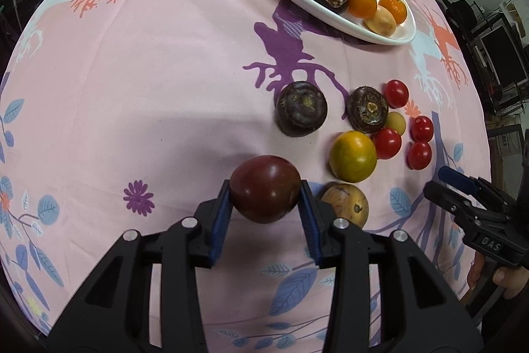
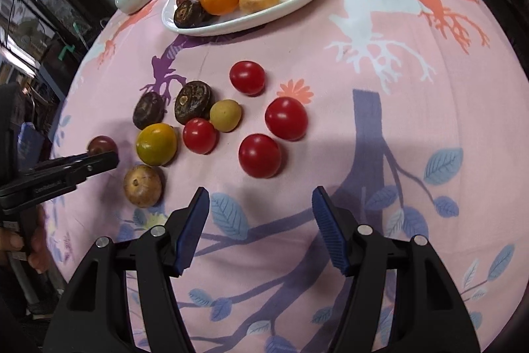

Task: Organize fruits
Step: 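Grasp the dark red tomato with left tool while right tool grasps red cherry tomato, then carry both tomatoes onto the white plate and open both tools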

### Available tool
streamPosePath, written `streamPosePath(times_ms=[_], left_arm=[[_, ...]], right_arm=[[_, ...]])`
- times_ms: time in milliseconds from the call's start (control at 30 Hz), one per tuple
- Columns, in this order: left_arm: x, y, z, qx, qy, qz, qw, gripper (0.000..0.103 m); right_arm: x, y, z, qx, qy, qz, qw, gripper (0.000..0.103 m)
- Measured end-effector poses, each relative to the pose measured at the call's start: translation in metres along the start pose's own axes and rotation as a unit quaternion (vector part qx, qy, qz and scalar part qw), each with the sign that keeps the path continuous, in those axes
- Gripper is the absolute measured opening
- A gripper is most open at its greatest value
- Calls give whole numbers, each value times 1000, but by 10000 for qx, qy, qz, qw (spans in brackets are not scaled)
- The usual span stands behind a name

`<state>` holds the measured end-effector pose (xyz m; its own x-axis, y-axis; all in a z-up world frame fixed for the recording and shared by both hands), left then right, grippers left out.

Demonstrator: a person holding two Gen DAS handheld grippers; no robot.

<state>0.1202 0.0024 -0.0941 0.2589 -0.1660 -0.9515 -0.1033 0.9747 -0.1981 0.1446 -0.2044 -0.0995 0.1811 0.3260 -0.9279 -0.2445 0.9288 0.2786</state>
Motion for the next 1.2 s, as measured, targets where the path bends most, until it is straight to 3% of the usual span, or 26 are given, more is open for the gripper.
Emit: streamPosePath(times_ms=[67,133,300,400,767,1033,1200], left_arm=[[1,1,0,-14,6,-1,10000,40],[2,2,-1,-33,31,-18,10000,40],[4,3,-2,-52,46,-59,10000,40],[5,3,-3,-69,76,-62,9999,40],[-4,1,1,-38,-28,-61,10000,40],[-26,-15,32,247,-352,-102,9990,40],[-33,-29,73,455,-604,-113,9971,40]], right_arm=[[7,2,4,-20,24,-39,10000,65],[14,3,10,-84,19,-120,9999,54],[25,7,21,-195,37,-246,9995,43],[26,6,24,-235,-25,-288,9993,29],[-14,1,22,7,-276,166,9995,29],[-55,2,60,89,-912,401,9950,29],[-55,8,93,5,-1103,392,9931,29]])
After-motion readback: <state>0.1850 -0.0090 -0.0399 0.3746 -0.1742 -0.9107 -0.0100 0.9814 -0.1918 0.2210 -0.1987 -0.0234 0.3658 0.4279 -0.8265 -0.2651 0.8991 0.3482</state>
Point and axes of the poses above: each gripper's, at about its wrist camera, not at the fingertips, and x roughly the way its jaws point, y to its left, z to its top, the point moved 6 cm from there along x, roughly the way its jaws point, and after that the axes turned 4 degrees about x, right-handed, at the moved point
